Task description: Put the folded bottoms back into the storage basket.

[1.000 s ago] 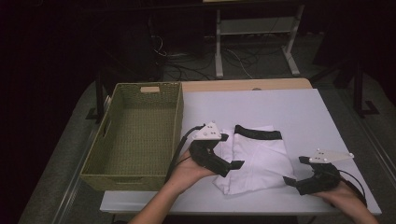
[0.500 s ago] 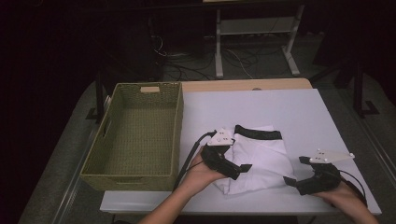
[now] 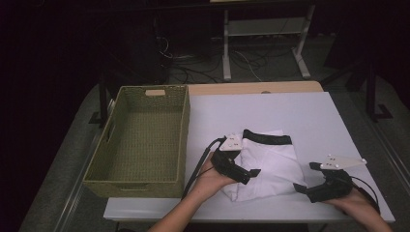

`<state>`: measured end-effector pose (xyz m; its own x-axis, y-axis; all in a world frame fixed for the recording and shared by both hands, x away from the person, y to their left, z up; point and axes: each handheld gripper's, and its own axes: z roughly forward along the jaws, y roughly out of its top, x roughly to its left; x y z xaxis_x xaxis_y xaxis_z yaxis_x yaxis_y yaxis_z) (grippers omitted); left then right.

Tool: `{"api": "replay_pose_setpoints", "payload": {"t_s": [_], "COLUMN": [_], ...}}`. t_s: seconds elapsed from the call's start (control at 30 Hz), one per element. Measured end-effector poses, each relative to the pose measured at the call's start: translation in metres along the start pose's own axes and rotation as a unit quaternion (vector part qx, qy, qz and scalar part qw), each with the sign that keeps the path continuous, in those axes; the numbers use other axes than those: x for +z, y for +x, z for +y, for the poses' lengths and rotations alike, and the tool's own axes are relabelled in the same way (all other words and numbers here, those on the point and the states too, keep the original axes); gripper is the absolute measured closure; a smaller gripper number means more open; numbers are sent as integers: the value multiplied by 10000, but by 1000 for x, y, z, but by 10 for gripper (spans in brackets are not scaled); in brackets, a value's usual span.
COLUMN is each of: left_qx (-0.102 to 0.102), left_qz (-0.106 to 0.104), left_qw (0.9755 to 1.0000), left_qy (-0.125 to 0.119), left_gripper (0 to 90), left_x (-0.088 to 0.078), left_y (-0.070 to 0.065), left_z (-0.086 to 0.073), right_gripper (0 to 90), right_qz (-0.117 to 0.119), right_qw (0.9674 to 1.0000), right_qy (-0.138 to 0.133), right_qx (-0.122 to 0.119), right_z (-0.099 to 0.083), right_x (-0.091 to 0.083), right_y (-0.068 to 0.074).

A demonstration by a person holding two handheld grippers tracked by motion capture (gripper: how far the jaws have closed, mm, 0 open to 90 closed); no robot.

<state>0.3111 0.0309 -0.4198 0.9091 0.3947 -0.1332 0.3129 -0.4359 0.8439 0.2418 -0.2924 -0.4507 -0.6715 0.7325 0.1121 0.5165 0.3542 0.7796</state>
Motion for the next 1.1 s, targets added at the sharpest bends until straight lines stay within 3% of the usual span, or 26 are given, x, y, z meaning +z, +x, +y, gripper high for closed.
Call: {"api": "replay_pose_setpoints", "payload": {"t_s": [0.53, 0.67, 1.1], "left_qx": [-183, -130, -298], "left_qz": [250, 345, 566], "left_qw": [9994, 9991, 9979], "left_qy": [124, 192, 100], "left_gripper": [3, 2, 2], "left_x": [13, 17, 22], "left_y": [22, 27, 48], "left_z": [-5, -5, 2], "right_gripper": [0, 0, 0], "right_qz": [11, 12, 32], "right_qw": [10000, 10000, 10000], "right_qy": [10, 14, 34], "right_qx": [-34, -40, -50], "right_z": [0, 0, -1], "right_x": [0, 0, 1], "right_y": [1, 1, 1]}}
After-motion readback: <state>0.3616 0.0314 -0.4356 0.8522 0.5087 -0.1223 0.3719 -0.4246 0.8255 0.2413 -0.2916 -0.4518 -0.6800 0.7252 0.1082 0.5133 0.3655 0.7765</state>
